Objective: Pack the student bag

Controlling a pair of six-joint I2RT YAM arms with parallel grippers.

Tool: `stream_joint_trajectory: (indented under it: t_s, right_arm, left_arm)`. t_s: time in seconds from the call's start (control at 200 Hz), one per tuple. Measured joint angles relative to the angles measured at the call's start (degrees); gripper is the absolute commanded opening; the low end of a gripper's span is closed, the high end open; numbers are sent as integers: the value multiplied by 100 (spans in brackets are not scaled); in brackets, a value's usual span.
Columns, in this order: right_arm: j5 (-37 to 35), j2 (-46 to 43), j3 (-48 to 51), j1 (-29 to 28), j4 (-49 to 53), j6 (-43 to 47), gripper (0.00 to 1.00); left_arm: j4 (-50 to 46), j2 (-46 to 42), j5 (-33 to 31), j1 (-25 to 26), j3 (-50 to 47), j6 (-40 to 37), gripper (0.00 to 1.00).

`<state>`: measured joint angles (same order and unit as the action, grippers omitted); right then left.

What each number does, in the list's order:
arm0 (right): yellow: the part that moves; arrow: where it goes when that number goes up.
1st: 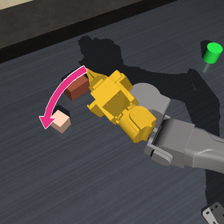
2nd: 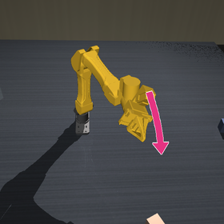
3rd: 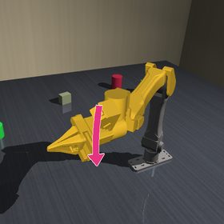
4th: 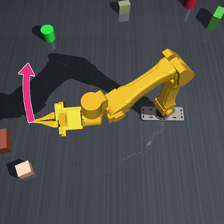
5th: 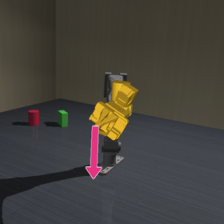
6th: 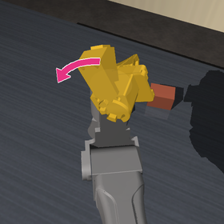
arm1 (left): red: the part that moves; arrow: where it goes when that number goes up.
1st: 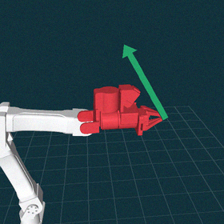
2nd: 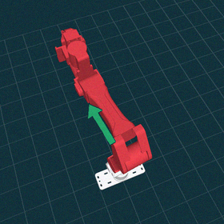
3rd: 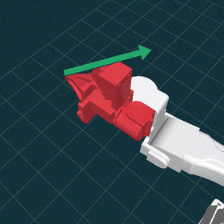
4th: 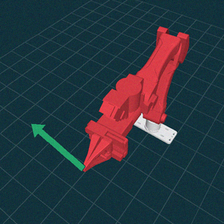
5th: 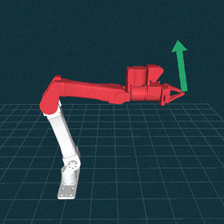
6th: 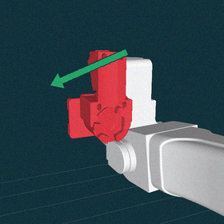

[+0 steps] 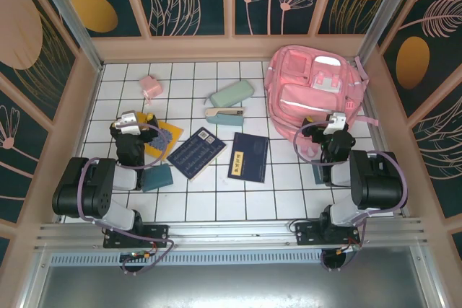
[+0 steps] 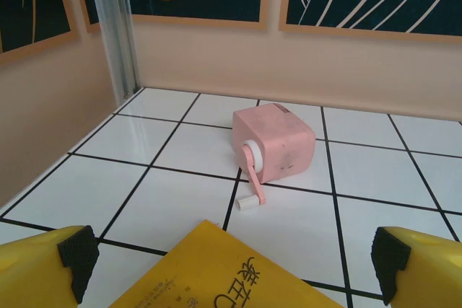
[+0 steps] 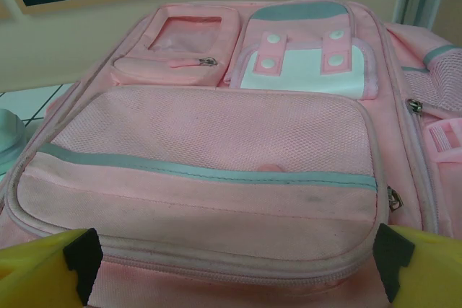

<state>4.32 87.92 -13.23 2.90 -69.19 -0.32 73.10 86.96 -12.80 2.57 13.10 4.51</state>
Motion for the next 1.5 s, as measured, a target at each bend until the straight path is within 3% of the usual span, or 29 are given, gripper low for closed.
stream_joint_trajectory:
  t_s: [0.921, 1.046, 1.191, 1.376, 1.501]
  right_arm:
    - [-4, 0, 0, 0, 0, 0, 99]
    - [-157, -186, -68, -52, 382, -7, 99]
    - [-435, -973, -514, -63, 1390, -177, 99]
    - [-1257, -1613, -1875, 7, 3348, -1521, 99]
    - [-1338, -1449, -2863, 249, 4542, -2153, 99]
  left_arm:
    - [-162, -35, 125, -120, 20, 9, 99]
    - [-1366, -474, -133, -118, 529, 118, 99]
    - [-3141, -1176, -437, -118, 1843, 544, 99]
    - [-5230, -1672, -503, -118, 3456, 1517, 99]
    - [-6129, -1899, -256, -118, 3735, 1923, 99]
